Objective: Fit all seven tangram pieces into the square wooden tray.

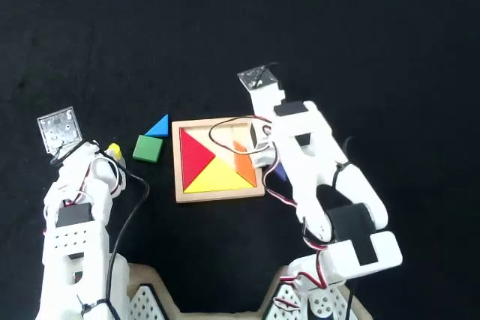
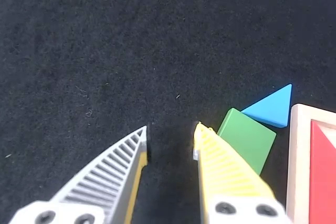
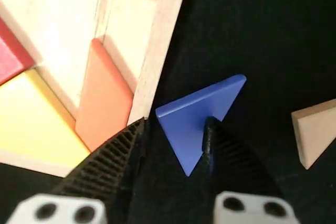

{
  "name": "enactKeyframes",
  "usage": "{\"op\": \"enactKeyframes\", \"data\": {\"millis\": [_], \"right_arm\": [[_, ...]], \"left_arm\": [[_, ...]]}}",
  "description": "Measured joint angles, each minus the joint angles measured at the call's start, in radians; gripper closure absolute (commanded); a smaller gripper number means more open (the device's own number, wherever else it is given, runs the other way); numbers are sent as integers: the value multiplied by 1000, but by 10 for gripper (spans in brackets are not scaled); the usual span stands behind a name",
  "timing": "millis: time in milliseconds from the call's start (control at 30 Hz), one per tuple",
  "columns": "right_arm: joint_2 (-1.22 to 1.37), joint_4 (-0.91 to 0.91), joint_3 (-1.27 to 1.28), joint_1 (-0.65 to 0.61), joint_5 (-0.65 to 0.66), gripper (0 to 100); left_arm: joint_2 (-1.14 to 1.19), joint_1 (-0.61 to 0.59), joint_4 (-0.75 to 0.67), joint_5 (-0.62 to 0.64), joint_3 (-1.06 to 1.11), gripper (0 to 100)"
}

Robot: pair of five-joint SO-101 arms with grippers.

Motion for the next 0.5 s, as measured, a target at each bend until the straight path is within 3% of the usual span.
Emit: {"op": "enactKeyframes", "data": {"millis": [500], "right_arm": [[2, -2, 0, 0, 20, 815]], "left_arm": [[0, 0, 0, 0, 0, 846]]}}
